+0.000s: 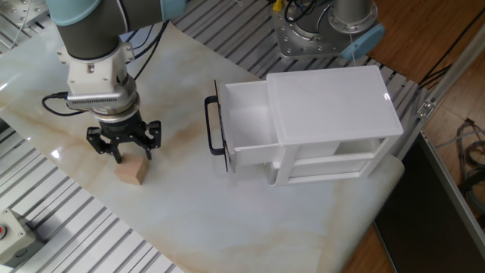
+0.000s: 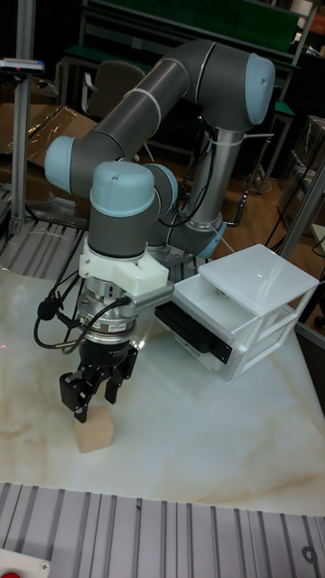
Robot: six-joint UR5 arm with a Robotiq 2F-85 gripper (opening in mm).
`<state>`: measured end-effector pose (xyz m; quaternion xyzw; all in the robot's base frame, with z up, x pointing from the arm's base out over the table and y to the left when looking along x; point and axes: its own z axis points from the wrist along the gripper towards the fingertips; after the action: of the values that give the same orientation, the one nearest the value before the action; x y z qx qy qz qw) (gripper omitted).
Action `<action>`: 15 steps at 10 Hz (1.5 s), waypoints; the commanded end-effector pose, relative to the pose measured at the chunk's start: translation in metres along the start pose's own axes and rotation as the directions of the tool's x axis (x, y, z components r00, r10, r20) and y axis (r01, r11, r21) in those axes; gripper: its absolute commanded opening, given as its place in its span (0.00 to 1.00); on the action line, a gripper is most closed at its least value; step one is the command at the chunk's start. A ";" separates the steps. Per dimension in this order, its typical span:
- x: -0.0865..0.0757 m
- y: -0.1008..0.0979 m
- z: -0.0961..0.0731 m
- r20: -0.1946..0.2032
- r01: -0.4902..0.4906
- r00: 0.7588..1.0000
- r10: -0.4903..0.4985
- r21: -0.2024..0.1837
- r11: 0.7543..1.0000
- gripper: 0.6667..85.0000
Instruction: Put things in the drawer
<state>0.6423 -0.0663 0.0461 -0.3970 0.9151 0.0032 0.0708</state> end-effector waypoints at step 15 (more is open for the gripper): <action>-0.008 -0.005 0.009 -0.001 -0.137 0.991 0.137 -0.023 0.990 0.70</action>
<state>0.6514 -0.0640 0.0338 -0.3448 0.9362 0.0183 0.0651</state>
